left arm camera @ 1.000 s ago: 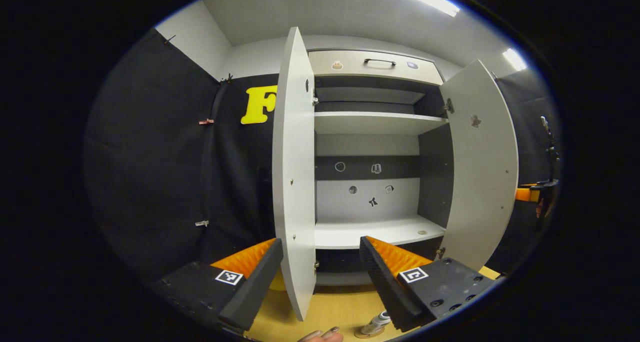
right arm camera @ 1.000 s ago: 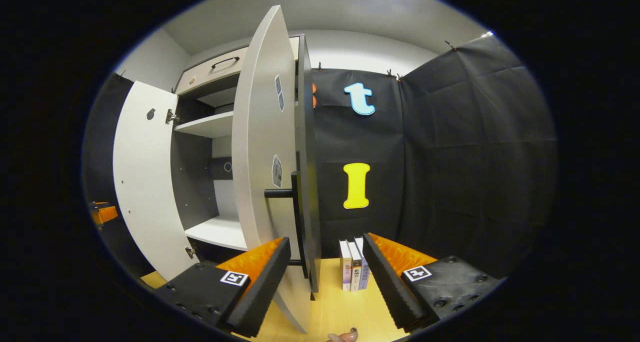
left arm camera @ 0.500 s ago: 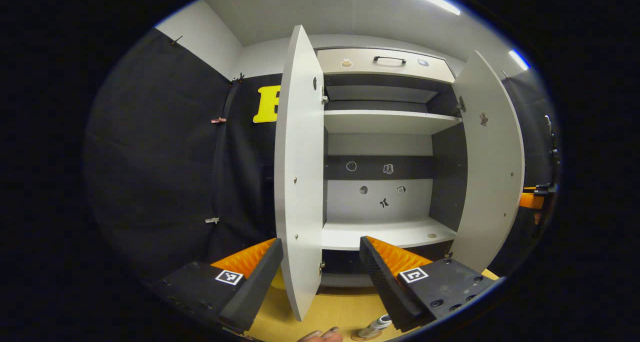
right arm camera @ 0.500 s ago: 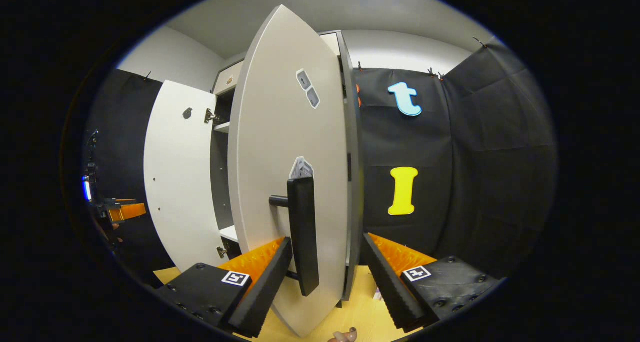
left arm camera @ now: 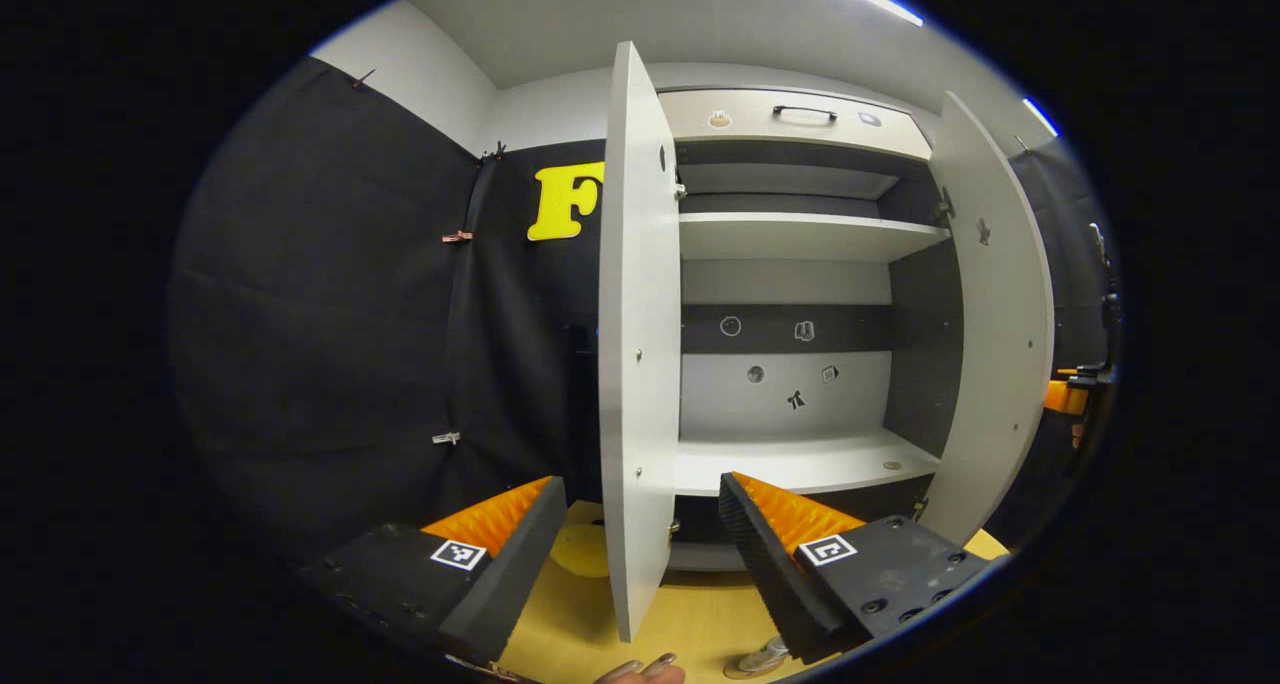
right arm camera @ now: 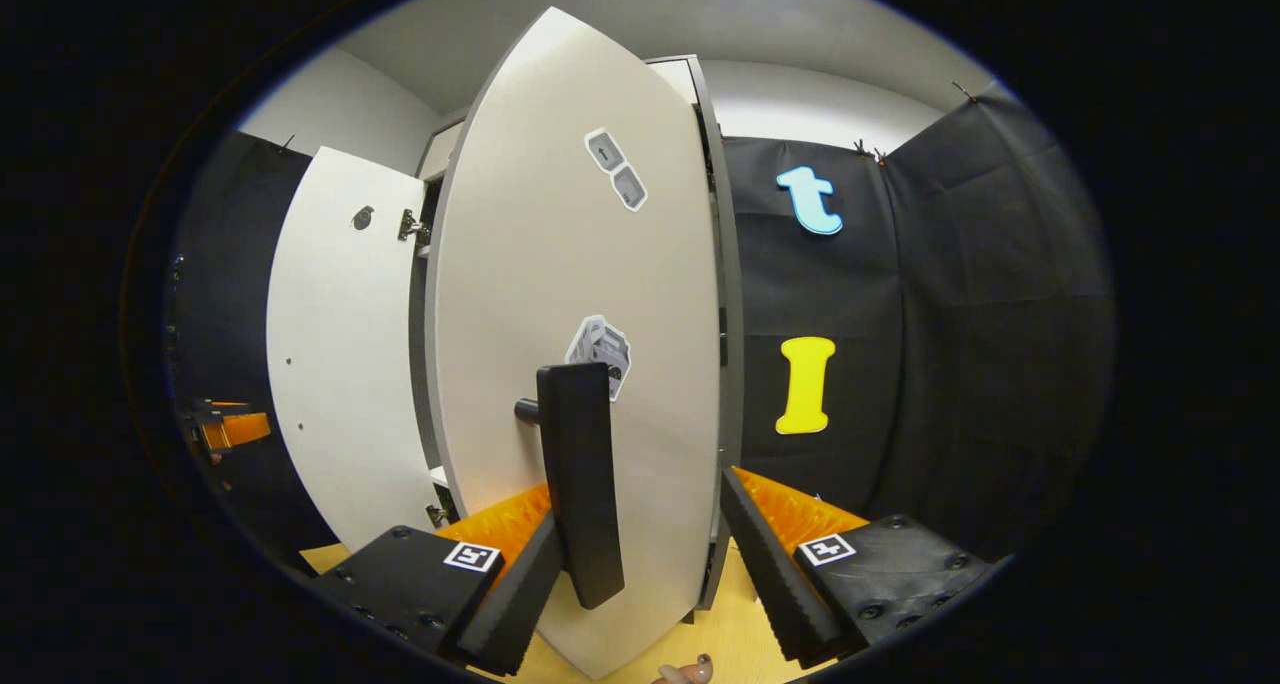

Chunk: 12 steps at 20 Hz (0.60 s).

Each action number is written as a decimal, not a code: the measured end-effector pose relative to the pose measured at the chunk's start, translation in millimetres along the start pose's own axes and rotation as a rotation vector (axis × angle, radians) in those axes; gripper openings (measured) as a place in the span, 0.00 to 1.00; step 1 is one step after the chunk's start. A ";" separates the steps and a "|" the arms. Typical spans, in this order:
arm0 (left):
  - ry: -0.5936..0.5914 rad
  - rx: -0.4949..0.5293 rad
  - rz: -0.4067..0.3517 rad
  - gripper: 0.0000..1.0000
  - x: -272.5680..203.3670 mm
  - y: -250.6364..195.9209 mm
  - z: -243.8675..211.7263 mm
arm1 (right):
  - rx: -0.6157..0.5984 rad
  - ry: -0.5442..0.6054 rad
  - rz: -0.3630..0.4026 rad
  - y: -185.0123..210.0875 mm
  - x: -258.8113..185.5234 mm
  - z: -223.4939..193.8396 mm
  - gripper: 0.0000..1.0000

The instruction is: Grasp the bottle in the cabinet with the left hand and place it on the coaster, then close the right door with the right hand and the left door with the left hand.

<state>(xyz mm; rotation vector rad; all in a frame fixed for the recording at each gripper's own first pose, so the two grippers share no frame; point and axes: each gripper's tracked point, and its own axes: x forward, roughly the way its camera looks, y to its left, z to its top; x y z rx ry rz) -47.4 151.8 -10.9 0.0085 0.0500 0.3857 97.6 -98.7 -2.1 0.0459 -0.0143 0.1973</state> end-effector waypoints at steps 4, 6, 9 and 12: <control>-0.005 -0.003 -0.022 0.98 9.5 9.2 -1.7 | 0.004 -0.001 -0.040 12.1 -3.2 -1.0 0.93; -0.007 -0.002 -0.036 0.98 13.7 15.0 -2.8 | 0.001 0.002 -0.058 18.0 -3.6 -2.2 0.93; -0.007 -0.001 -0.053 0.98 20.2 28.4 -3.8 | -0.017 0.005 -0.069 34.2 0.6 -5.0 0.93; -0.010 0.006 -0.058 0.98 26.4 43.7 -4.8 | -0.059 0.001 -0.073 52.8 11.7 -7.8 0.93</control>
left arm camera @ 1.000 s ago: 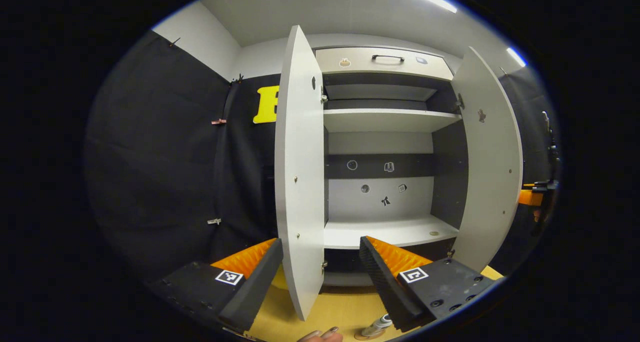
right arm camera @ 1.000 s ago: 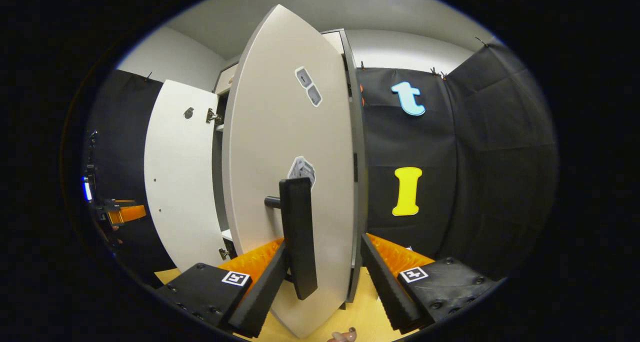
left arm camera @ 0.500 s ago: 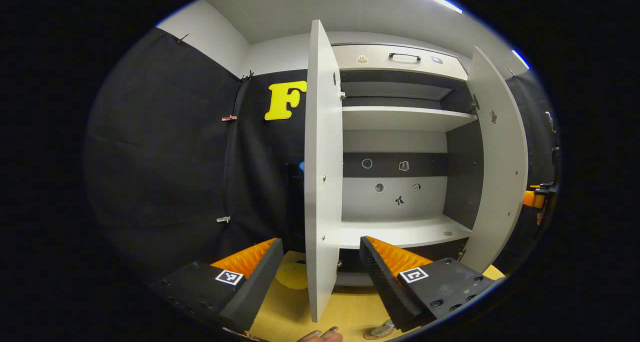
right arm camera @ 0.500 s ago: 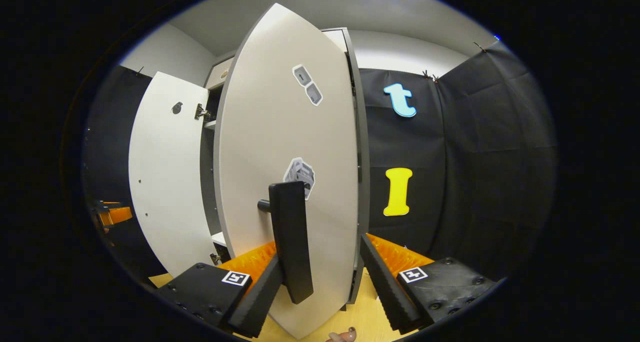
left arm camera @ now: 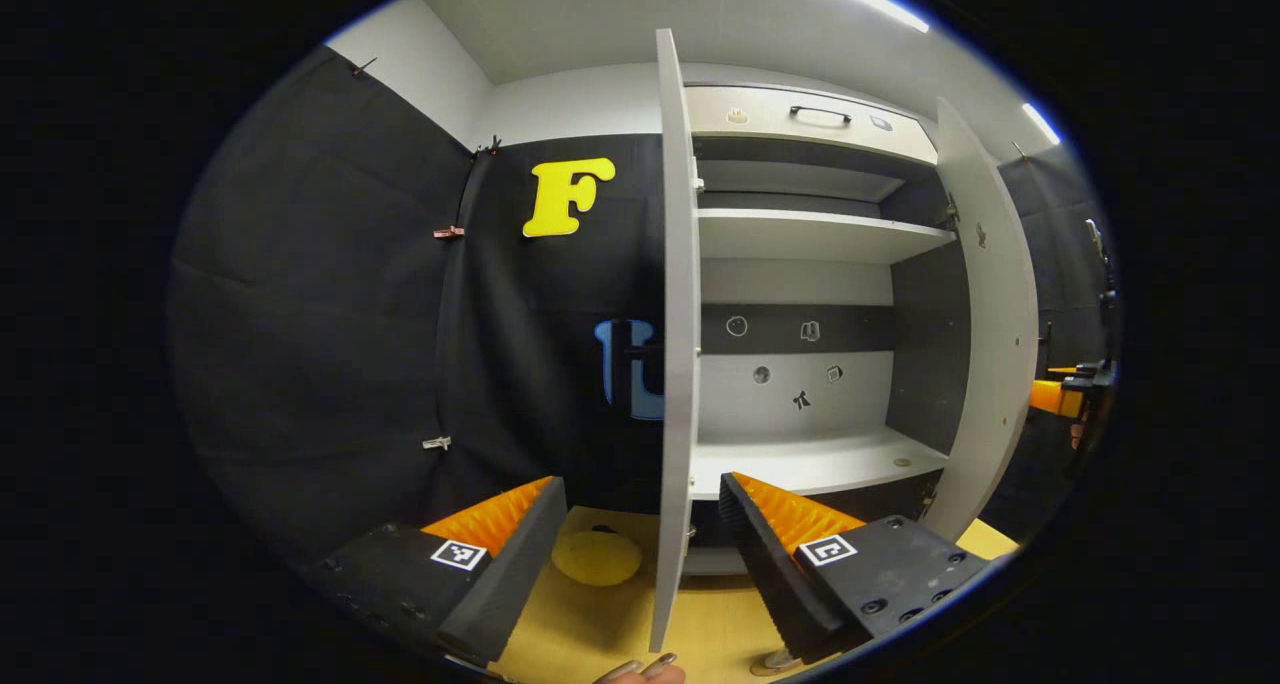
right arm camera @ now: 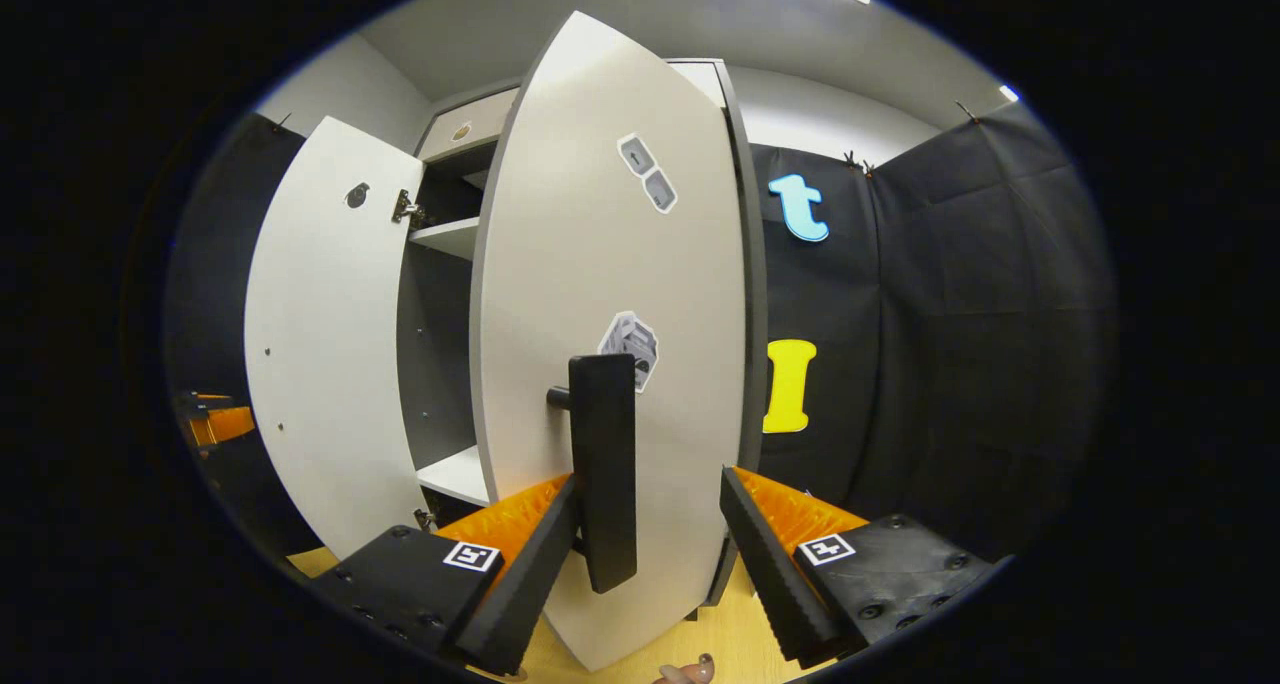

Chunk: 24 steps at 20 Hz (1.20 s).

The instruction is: Grasp the bottle in the cabinet with the left hand and place it on the coaster, then close the right door with the right hand and the left door with the left hand.

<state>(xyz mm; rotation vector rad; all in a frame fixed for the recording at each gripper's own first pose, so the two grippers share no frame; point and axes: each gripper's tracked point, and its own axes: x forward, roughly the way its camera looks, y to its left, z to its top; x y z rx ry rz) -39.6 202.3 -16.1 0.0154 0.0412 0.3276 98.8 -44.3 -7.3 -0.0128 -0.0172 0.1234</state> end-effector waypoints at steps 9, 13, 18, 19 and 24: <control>-0.009 0.024 0.027 0.97 14.8 61.1 1.9 | -0.010 0.031 0.029 56.0 10.6 -9.2 0.96; 0.000 -0.008 -0.004 0.98 26.9 72.6 -2.5 | 0.008 0.039 -0.005 59.7 -4.3 -7.2 0.96; -0.022 -0.048 -0.110 0.99 30.2 52.6 3.3 | -0.010 0.033 -0.035 58.2 -20.9 -2.7 0.96; -0.030 -0.054 -0.120 0.98 30.9 50.1 5.3 | -0.013 0.036 -0.042 56.5 -24.1 -3.3 0.96; -0.055 -0.071 -0.185 0.98 34.3 31.9 13.3 | 0.017 0.061 -0.077 50.1 -40.6 -10.7 0.96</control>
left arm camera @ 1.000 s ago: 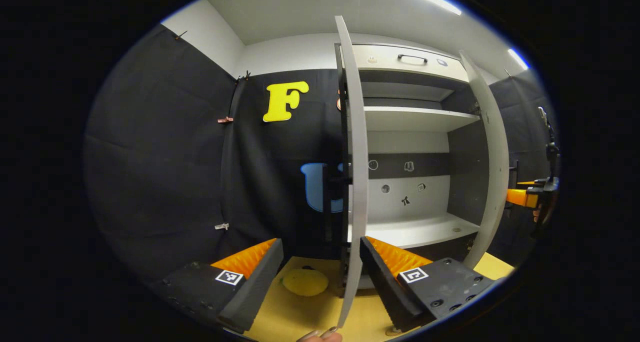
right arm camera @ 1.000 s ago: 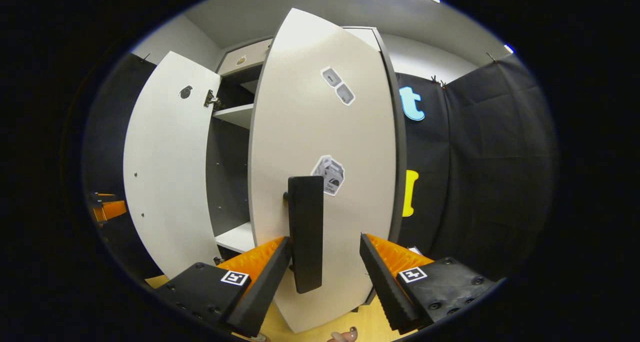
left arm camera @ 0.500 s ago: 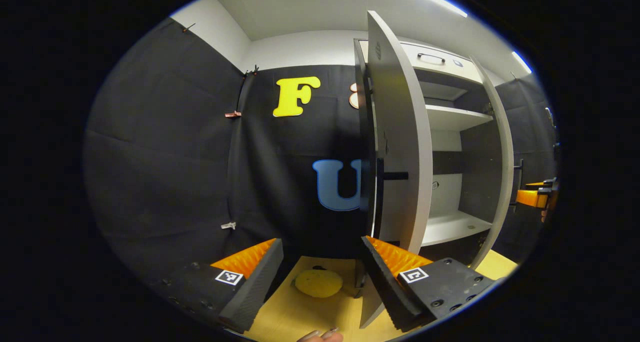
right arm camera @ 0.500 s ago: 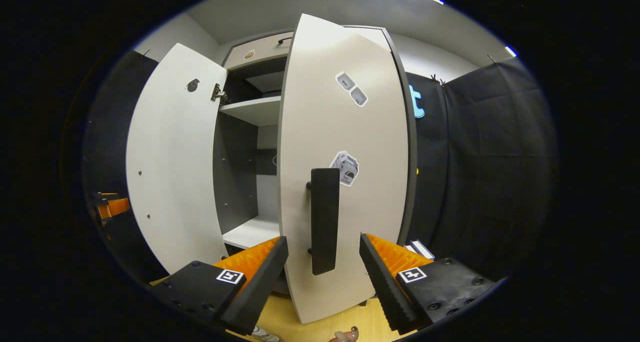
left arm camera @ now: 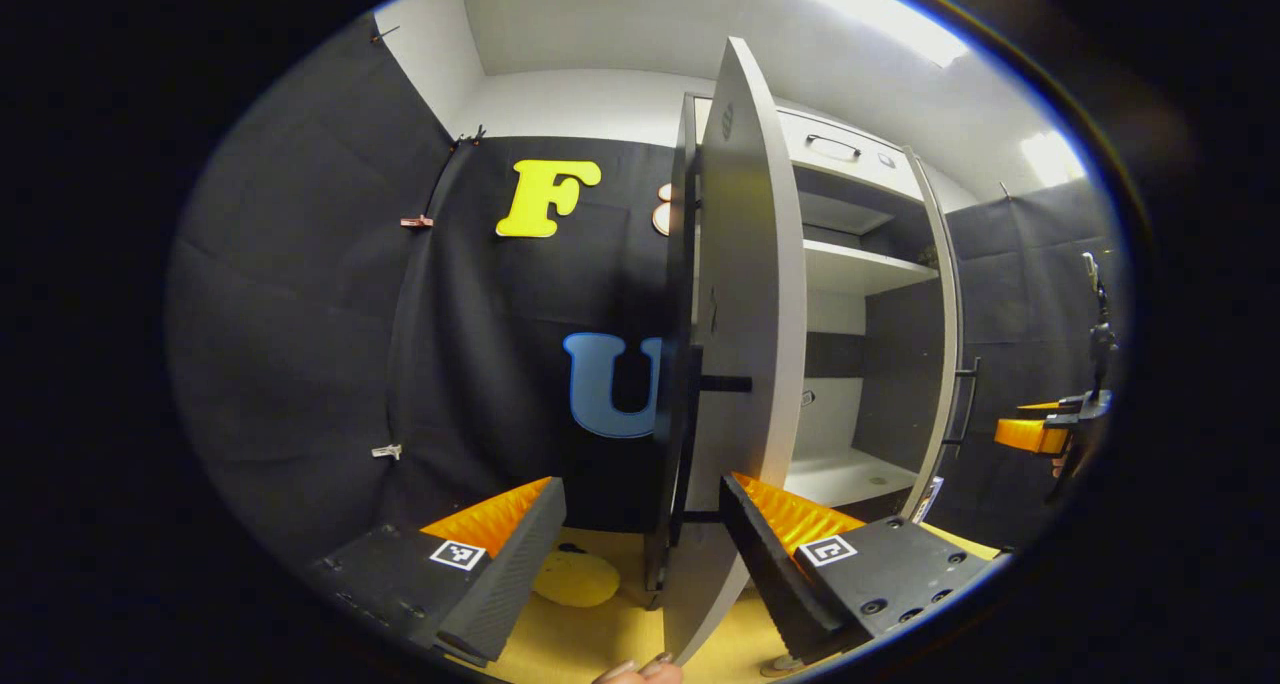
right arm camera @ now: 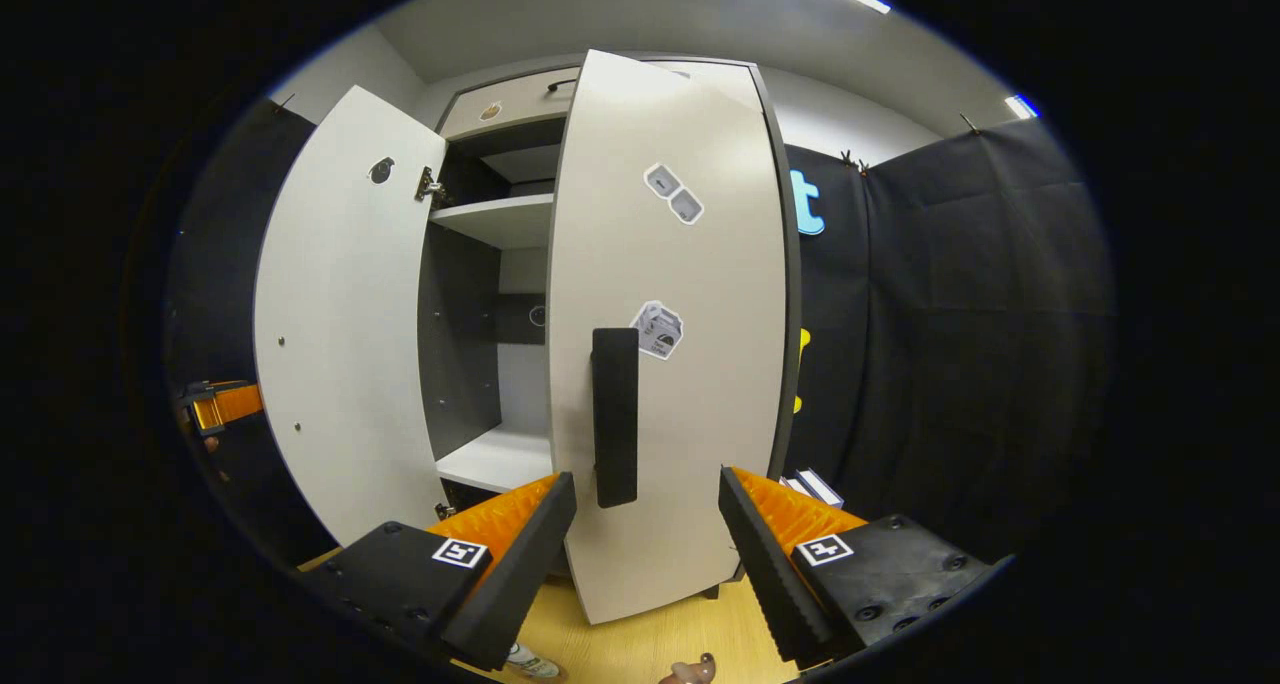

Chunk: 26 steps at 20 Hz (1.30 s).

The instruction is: Grasp the bottle in the cabinet with the left hand and place it on the coaster, then close the right door with the right hand and the left door with the left hand.

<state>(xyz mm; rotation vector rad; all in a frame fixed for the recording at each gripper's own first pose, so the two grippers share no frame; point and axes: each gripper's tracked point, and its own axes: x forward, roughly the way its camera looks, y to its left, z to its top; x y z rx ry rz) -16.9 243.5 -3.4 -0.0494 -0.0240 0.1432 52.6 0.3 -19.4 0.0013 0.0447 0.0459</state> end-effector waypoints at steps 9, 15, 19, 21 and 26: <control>0.001 -0.012 -0.039 0.93 6.4 -14.6 -0.9 | 0.006 0.041 -0.053 -25.4 -21.7 -12.3 0.96; 0.007 -0.023 -0.095 0.94 10.5 -57.3 -5.4 | 0.001 0.032 -0.023 -34.6 -17.9 -9.6 0.96; 0.003 0.005 -0.122 0.94 18.6 -84.9 -5.8 | 0.014 0.025 0.010 -43.7 -13.0 -9.9 0.96; 0.000 0.007 -0.120 0.94 23.5 -100.8 -7.8 | 0.020 0.022 0.036 -45.8 -9.5 -9.2 0.96; -0.009 -0.005 -0.095 0.90 34.1 -116.2 -4.5 | 0.003 0.012 0.095 -47.0 -8.4 -5.2 0.96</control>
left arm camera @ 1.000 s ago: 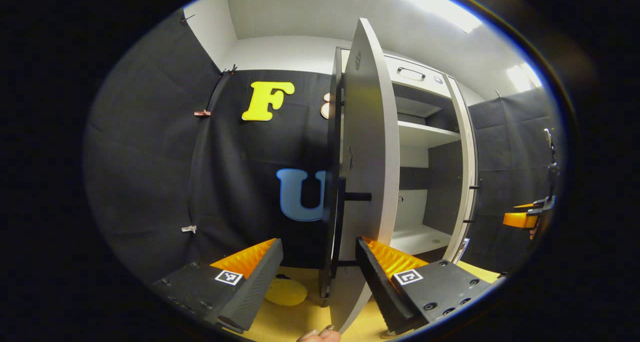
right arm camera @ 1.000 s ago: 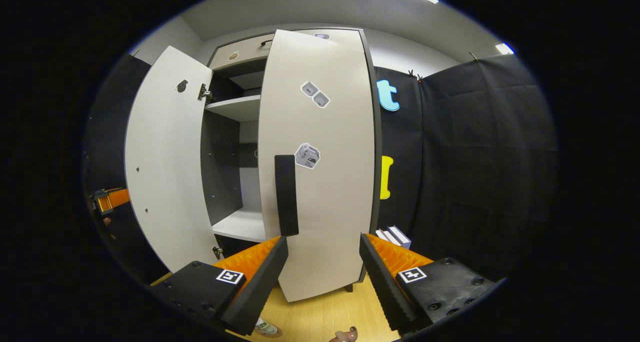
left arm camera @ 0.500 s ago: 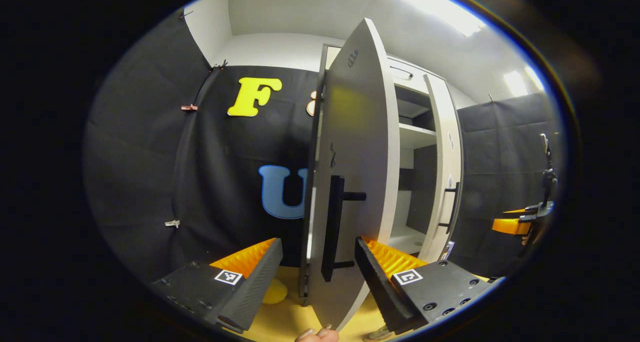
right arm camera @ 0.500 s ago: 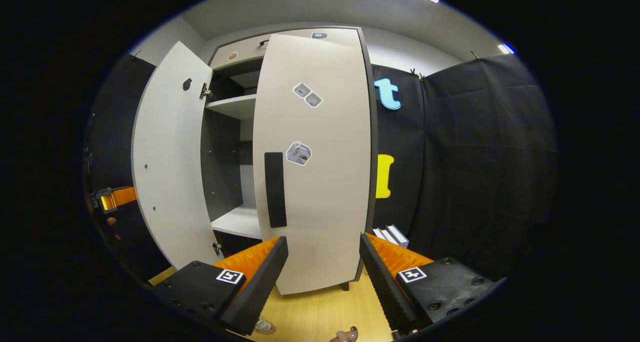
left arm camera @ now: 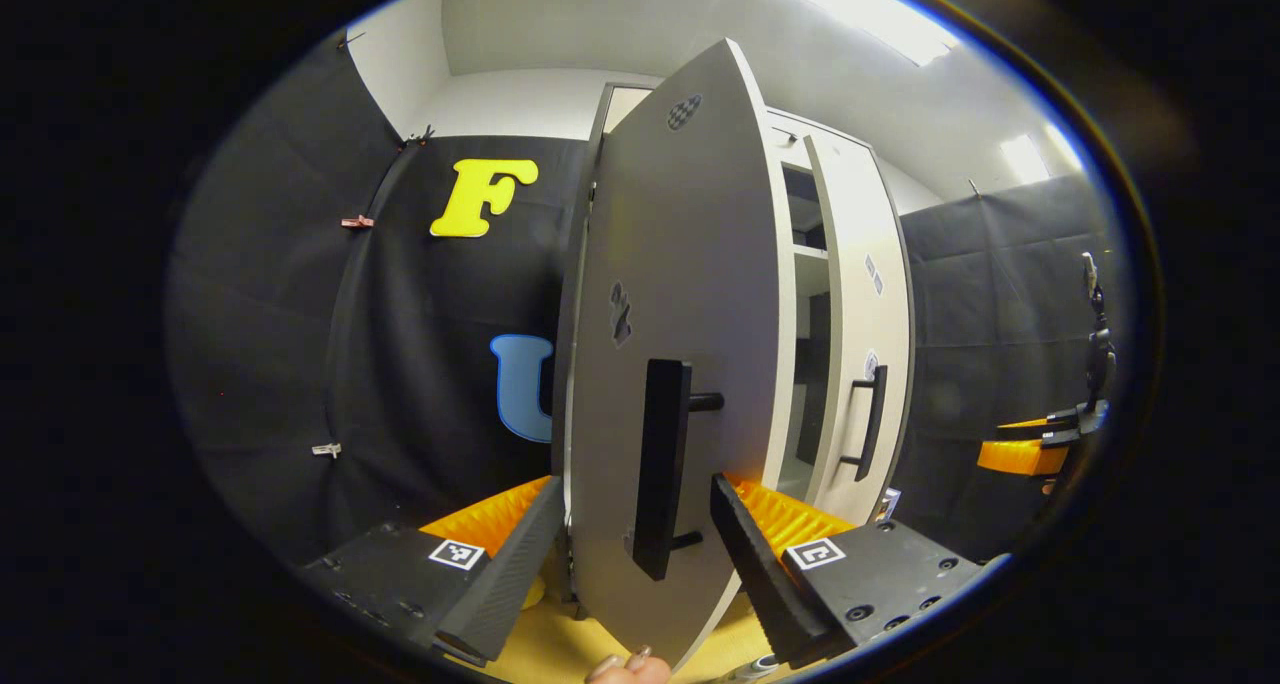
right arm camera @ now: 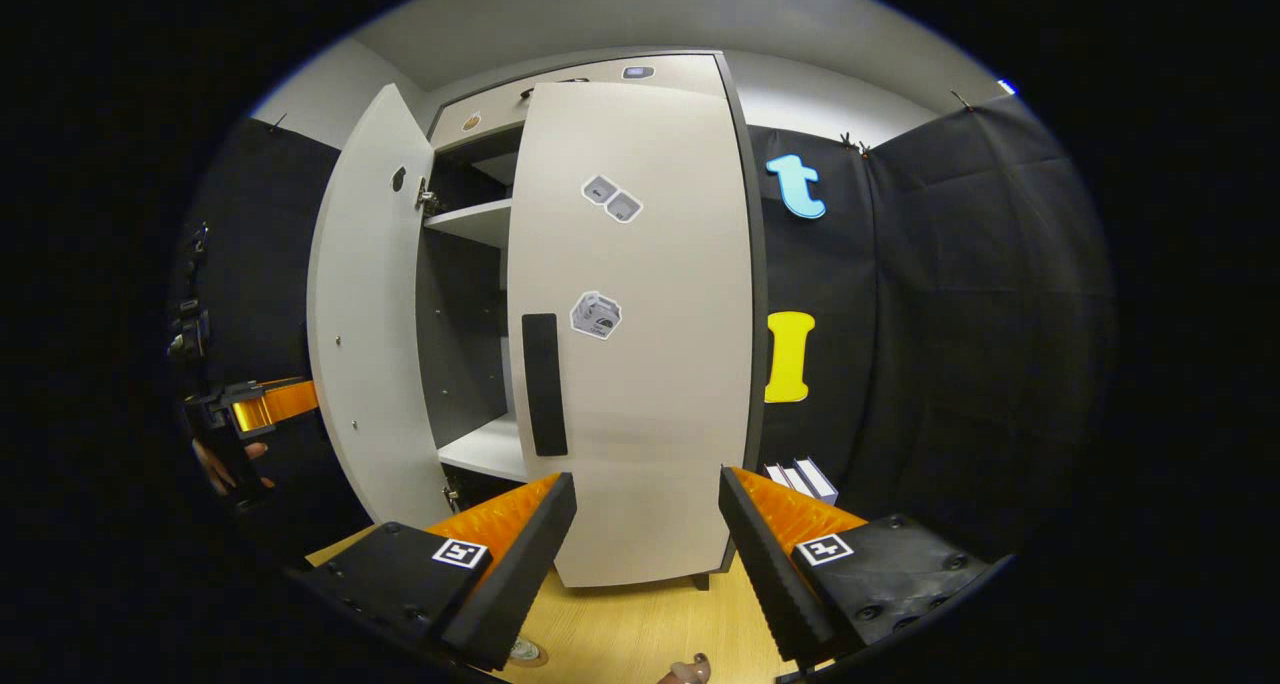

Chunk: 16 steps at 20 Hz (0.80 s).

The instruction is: Grasp the bottle in the cabinet with the left hand and place it on the coaster, then close the right door with the right hand and the left door with the left hand.

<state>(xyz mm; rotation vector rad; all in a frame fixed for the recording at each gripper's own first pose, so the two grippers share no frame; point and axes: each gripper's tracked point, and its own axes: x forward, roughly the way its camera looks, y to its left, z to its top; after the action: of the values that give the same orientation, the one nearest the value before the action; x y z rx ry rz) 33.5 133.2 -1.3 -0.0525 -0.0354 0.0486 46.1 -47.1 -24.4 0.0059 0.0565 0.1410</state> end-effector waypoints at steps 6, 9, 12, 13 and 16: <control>0.008 0.022 -0.034 0.91 13.7 -32.8 -8.5 | -0.024 -0.008 0.013 -7.9 -9.1 0.5 0.96; 0.029 0.012 -0.069 0.94 11.9 -52.6 -13.3 | -0.038 -0.006 0.014 -11.1 -16.6 -1.0 0.96; 0.024 0.023 -0.070 0.94 5.7 -57.1 -7.5 | -0.050 -0.016 0.025 -10.8 -20.1 -0.6 0.96; 0.023 0.031 -0.065 0.94 2.8 -57.1 -4.4 | -0.054 -0.020 0.032 -8.6 -19.9 -0.7 0.96; 0.014 0.052 -0.042 0.90 -4.7 -57.7 3.2 | -0.058 -0.019 0.063 0.9 -13.8 -3.5 0.96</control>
<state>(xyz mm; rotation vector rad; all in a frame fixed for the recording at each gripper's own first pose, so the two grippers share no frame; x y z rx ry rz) 31.4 75.7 4.8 0.0002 -0.0210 0.0076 32.1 -48.1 -27.1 -0.0489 0.0337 0.2059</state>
